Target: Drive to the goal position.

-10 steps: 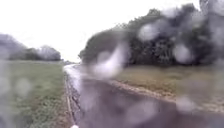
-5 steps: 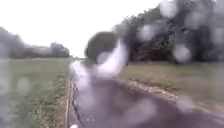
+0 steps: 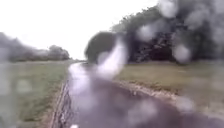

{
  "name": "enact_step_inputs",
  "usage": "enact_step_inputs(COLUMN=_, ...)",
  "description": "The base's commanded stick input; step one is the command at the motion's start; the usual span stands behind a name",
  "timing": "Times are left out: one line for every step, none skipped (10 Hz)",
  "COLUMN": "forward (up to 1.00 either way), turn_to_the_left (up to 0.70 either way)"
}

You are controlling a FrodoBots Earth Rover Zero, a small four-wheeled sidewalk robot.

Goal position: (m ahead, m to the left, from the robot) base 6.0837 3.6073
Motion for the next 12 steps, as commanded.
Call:
enact_step_inputs(forward=0.85, turn_to_the_left=0.00)
enact_step_inputs(forward=0.85, turn_to_the_left=0.00)
enact_step_inputs(forward=0.85, turn_to_the_left=0.00)
enact_step_inputs(forward=0.85, turn_to_the_left=0.00)
enact_step_inputs(forward=0.85, turn_to_the_left=0.04)
enact_step_inputs(forward=0.85, turn_to_the_left=0.11)
enact_step_inputs(forward=0.85, turn_to_the_left=0.34)
enact_step_inputs(forward=0.85, turn_to_the_left=0.34)
enact_step_inputs(forward=0.85, turn_to_the_left=0.34)
enact_step_inputs(forward=0.85, turn_to_the_left=0.33)
enact_step_inputs(forward=0.85, turn_to_the_left=0.31)
enact_step_inputs(forward=0.85, turn_to_the_left=0.00)
